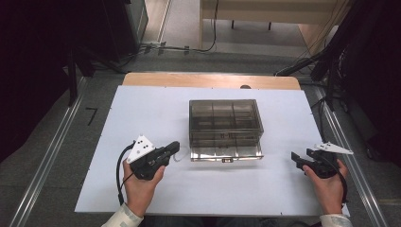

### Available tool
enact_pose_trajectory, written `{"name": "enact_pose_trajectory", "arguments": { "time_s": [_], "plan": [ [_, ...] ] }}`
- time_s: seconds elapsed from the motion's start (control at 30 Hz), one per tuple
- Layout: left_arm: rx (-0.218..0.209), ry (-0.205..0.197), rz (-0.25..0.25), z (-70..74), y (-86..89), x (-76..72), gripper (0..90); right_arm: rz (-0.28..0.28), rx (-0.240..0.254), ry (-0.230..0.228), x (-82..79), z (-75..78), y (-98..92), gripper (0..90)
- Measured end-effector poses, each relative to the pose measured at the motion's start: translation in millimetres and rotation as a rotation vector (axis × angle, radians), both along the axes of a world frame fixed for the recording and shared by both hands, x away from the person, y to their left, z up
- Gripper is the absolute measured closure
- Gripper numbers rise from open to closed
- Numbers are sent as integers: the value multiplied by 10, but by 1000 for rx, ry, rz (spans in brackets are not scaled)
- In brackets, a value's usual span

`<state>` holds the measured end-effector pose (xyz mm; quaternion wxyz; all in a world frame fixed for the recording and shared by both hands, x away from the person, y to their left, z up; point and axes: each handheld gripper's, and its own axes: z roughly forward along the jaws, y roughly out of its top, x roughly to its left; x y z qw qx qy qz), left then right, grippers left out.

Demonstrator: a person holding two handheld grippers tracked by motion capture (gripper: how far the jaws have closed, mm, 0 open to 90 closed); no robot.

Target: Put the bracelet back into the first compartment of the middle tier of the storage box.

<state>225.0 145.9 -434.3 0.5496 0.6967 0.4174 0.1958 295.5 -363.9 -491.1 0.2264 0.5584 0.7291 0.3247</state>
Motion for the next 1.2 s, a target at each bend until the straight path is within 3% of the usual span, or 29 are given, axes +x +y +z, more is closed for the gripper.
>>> {"name": "enact_pose_trajectory", "arguments": {
  "time_s": [1.2],
  "plan": [
    [-8, 5, -42, -27, -269, 228, 883, 10, -13, 11, 9, -19, 21, 318]
  ]
}}
